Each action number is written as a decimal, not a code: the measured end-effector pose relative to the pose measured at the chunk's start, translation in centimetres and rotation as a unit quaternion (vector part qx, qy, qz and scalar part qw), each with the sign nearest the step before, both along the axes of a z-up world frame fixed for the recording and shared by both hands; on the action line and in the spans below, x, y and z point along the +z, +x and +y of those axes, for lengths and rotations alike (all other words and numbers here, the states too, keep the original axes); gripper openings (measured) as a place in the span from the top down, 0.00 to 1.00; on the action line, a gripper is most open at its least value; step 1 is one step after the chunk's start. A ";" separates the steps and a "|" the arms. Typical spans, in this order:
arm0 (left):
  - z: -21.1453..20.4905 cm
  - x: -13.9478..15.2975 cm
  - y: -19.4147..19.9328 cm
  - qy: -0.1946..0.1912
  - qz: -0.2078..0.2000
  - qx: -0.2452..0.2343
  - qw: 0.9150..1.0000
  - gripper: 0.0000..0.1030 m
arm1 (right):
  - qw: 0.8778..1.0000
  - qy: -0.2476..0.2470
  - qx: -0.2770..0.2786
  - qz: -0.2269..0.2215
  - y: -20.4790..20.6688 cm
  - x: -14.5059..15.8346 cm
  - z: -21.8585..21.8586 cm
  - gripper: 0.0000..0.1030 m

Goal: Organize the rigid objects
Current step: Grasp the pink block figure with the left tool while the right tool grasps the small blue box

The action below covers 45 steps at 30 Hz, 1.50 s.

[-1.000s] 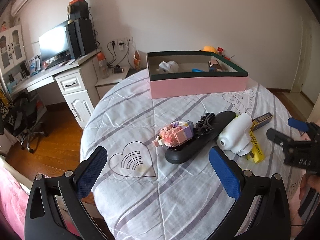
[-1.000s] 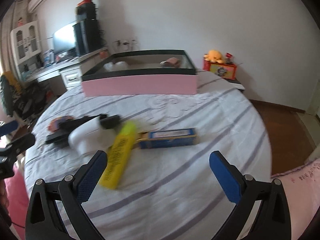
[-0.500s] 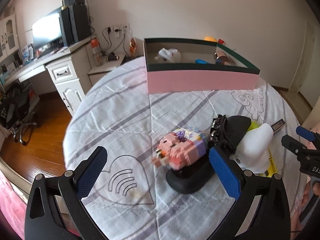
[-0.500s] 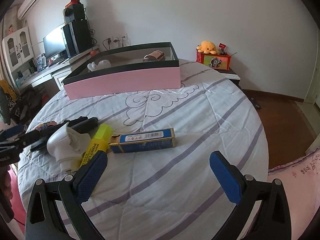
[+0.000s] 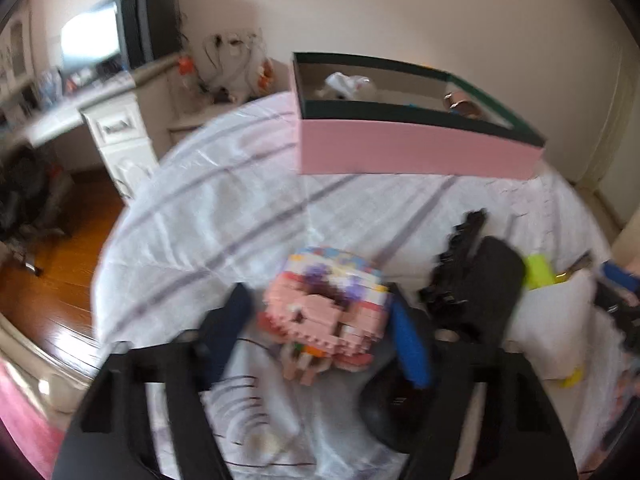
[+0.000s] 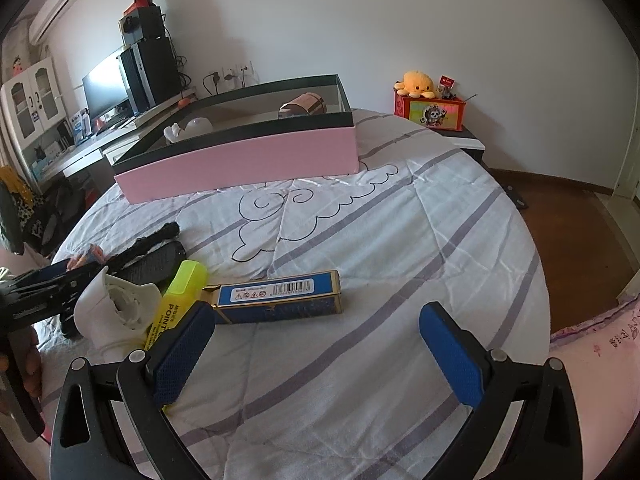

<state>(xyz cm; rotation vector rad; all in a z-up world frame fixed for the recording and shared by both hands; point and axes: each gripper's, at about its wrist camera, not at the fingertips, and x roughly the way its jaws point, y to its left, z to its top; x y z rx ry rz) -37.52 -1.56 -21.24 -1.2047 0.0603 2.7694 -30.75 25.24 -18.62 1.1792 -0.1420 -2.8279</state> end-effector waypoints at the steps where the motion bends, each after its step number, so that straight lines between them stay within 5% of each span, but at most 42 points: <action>1: 0.0 0.0 0.1 -0.004 0.000 -0.004 1.000 0.42 | 1.000 0.000 -0.002 -0.002 0.0 -0.1 0.1 0.00; 9: -1.6 0.0 1.8 -0.013 0.007 0.008 1.000 0.41 | 0.999 0.031 0.012 -0.025 -0.7 -0.4 -1.0 0.00; 16: -2.5 -0.3 1.8 0.001 0.009 0.009 1.000 0.18 | 0.995 0.079 0.047 -0.042 -2.7 -0.4 -2.6 0.00; 20: -2.6 -0.4 1.8 0.005 0.010 0.010 1.000 0.15 | 0.990 0.106 0.081 -0.044 -3.6 -0.7 -2.9 0.01; 22: -2.6 -0.4 1.8 0.009 0.010 0.008 1.000 0.14 | 0.991 0.075 0.100 -0.042 -3.7 -0.5 -2.2 0.11; 24: -2.6 -0.4 1.8 0.009 0.011 0.008 1.000 0.12 | 0.991 0.070 0.105 -0.040 -3.6 -0.5 -1.7 0.42; 29: -2.6 -0.5 1.9 0.009 0.010 0.012 1.000 0.09 | 0.992 0.064 0.104 -0.035 -2.6 -0.1 -1.7 0.83; 36: -2.7 -0.5 1.9 0.011 0.012 0.014 1.000 0.09 | 0.995 0.049 0.082 -0.039 -1.9 -0.3 -2.1 0.84; 39: -2.9 -0.5 2.1 0.008 0.019 0.018 1.000 0.14 | 0.996 0.040 0.077 -0.037 -2.3 -0.4 -2.0 0.83; 43: -3.0 -0.6 2.1 0.008 0.031 0.016 0.999 0.39 | 0.995 0.051 0.076 -0.028 -2.3 -0.6 -2.4 0.81; 45: -2.9 -0.6 2.0 0.004 0.032 0.015 0.999 0.44 | 0.995 0.060 0.076 -0.026 -2.3 -0.7 -2.6 0.81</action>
